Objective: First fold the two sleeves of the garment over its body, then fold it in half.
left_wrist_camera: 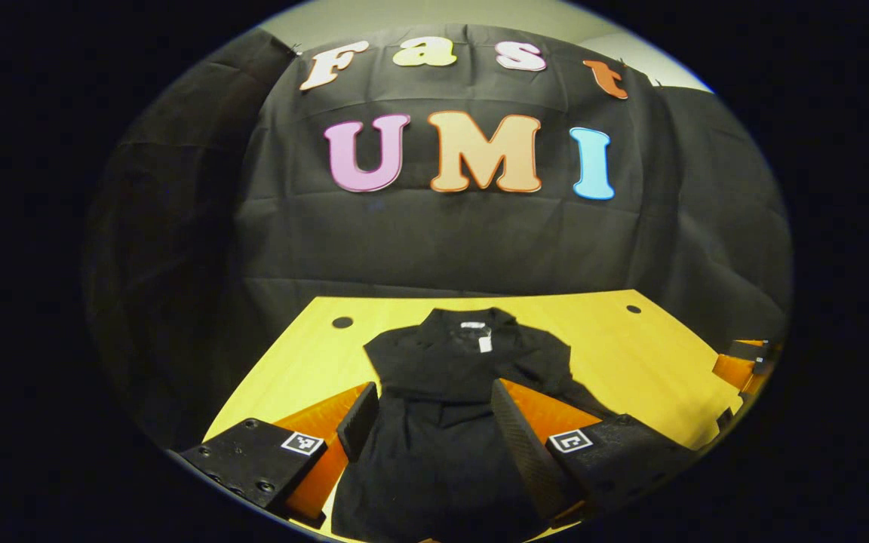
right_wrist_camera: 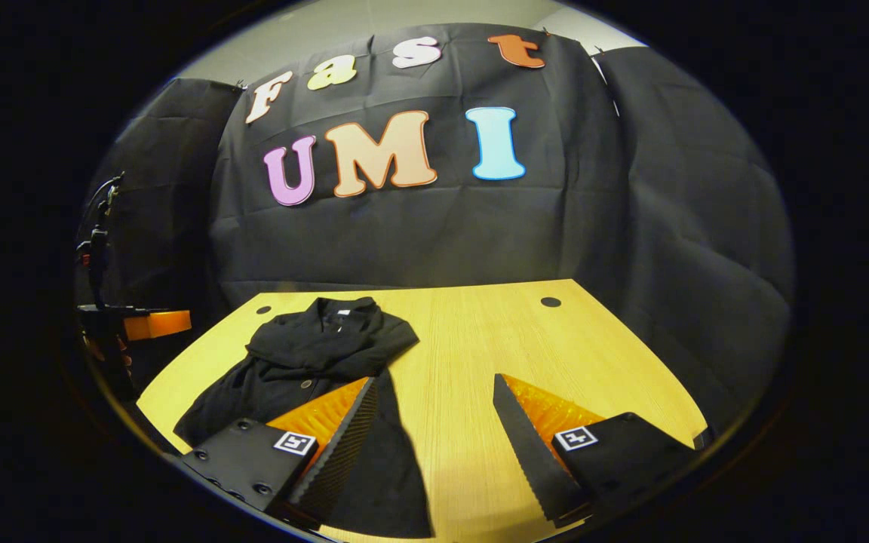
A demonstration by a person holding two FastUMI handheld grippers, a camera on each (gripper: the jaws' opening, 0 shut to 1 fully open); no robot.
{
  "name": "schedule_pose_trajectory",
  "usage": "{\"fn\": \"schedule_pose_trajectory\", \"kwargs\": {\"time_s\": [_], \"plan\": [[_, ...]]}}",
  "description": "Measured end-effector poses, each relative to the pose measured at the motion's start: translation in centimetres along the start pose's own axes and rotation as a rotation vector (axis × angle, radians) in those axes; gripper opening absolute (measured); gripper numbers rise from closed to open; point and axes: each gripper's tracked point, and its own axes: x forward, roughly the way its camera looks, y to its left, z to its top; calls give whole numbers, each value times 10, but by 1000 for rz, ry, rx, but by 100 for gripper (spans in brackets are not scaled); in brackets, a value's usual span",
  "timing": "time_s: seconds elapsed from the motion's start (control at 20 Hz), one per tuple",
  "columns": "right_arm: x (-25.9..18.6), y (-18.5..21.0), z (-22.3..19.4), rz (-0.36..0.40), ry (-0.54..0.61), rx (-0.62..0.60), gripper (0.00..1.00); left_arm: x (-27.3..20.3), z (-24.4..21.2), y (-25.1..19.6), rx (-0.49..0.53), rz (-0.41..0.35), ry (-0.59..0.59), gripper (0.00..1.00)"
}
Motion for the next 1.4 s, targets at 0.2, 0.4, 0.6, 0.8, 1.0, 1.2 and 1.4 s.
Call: {"fn": "schedule_pose_trajectory", "kwargs": {"time_s": [0.2,0.4,0.6,0.8,1.0,1.2,1.4], "plan": [[-15,15,-24,-2,33,-25,99,-27,-41,27,-17,28,58,93],[-25,23,-54,-4,87,-55,99,-41,-83,41,-42,48,133,93],[-27,25,-96,-2,181,-84,99,-53,-139,54,-44,72,258,93],[-24,24,-134,-3,279,-87,99,-56,-181,64,-47,100,345,94],[-22,23,-160,-3,356,-101,99,-57,-210,67,-56,109,409,94],[-14,26,-183,6,433,-116,99,-60,-233,62,-95,89,464,94],[-18,27,-201,27,492,-92,100,-54,-232,60,-36,38,416,94]]}}
